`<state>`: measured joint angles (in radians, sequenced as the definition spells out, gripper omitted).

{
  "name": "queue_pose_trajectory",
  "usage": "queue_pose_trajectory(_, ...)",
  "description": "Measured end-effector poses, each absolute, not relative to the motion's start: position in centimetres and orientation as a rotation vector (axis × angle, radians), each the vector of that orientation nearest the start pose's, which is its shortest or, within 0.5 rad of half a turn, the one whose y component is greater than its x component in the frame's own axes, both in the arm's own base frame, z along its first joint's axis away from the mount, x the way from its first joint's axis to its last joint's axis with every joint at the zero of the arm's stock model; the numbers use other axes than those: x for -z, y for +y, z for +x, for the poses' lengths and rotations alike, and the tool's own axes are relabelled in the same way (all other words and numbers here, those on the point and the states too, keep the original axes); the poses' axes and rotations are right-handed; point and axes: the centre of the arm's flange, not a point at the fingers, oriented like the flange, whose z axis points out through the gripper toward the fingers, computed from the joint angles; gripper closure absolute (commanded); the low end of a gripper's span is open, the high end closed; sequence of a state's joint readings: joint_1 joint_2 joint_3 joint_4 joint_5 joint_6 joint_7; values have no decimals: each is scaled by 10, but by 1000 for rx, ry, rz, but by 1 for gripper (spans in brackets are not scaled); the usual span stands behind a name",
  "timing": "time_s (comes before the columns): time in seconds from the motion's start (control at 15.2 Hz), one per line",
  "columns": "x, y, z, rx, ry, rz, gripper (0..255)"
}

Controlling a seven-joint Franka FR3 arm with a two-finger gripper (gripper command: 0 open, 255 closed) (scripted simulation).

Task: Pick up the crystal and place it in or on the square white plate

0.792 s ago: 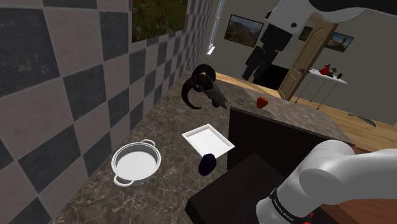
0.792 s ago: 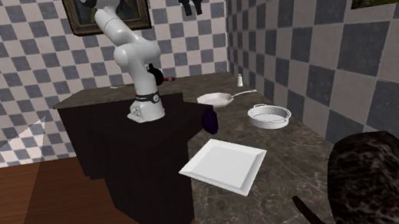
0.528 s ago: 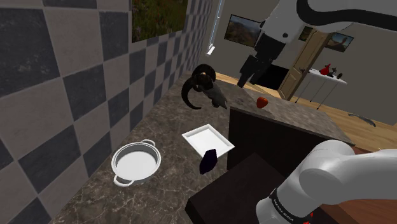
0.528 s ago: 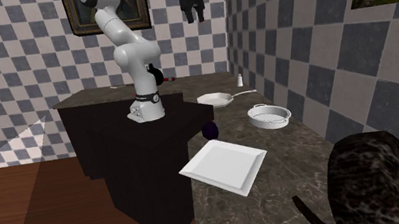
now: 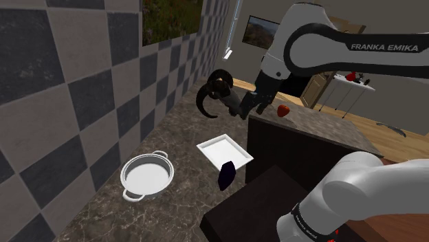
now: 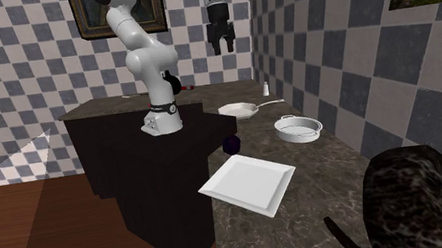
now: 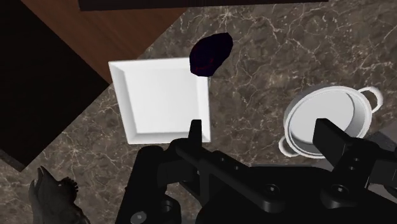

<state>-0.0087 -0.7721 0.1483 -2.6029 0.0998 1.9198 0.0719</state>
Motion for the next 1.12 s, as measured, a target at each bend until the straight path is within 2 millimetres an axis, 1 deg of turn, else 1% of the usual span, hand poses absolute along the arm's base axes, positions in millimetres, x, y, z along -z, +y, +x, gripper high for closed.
queue_pose_trajectory(0.07,-484,62,330,127,18,-3147,0)
queue_pose_trajectory(0.26,-443,70,334,108,79,-3169,0)
queue_pose_trajectory(0.4,-417,71,335,95,120,-3183,0)
queue_pose_trajectory(0.53,-386,76,337,81,160,-3196,0)
queue_pose_trajectory(0.73,-350,80,343,63,223,-3215,0)
queue_pose_trajectory(0.79,-333,81,345,53,243,-3222,0)
queue_pose_trajectory(0.92,-312,84,349,43,286,-3233,0)
queue_pose_trajectory(0.99,-295,83,347,34,307,-3239,0)
queue_pose_trajectory(1.12,-272,85,353,23,349,-3250,0)
